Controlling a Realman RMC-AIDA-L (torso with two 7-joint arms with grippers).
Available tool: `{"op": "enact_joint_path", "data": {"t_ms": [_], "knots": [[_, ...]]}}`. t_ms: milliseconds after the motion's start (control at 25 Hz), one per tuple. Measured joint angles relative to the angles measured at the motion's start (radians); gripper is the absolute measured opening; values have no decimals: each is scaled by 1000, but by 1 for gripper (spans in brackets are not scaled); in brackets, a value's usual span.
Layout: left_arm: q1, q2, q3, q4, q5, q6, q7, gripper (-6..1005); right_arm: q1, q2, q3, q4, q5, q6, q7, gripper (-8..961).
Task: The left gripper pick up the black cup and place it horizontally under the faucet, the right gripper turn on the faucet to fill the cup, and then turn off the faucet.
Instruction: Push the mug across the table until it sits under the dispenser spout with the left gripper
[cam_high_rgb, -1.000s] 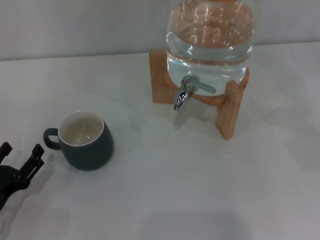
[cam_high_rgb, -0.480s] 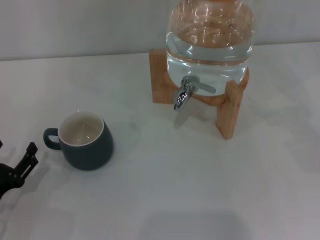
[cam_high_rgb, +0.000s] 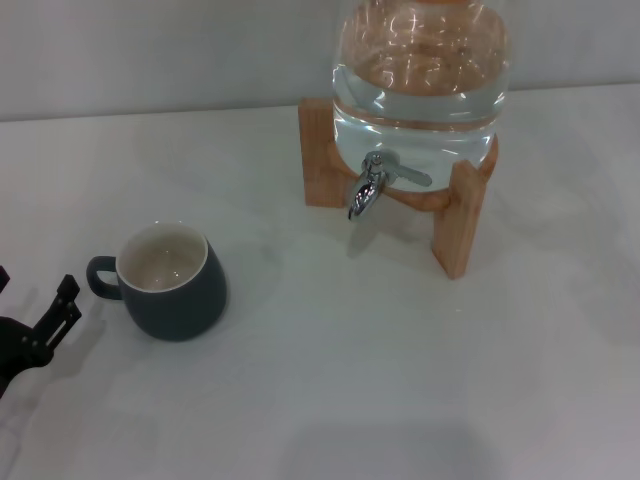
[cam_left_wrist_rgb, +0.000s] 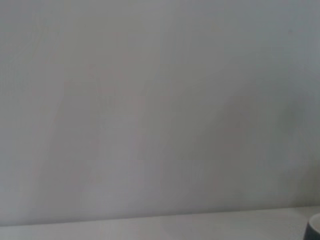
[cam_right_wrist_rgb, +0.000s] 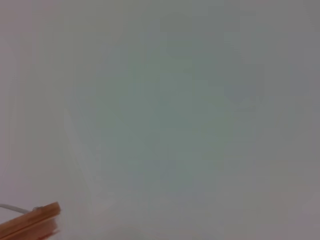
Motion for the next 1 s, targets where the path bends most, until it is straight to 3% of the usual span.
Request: {"op": "enact_joint_path", "data": {"t_ms": [600, 1000], "knots": [[46, -3, 6, -25, 18, -73, 12, 867, -1, -5, 2, 1, -5, 0, -1, 843], [40, -3, 6, -26, 17, -30, 6, 868, -6, -4, 0, 1, -8, 5, -1, 844]]}}
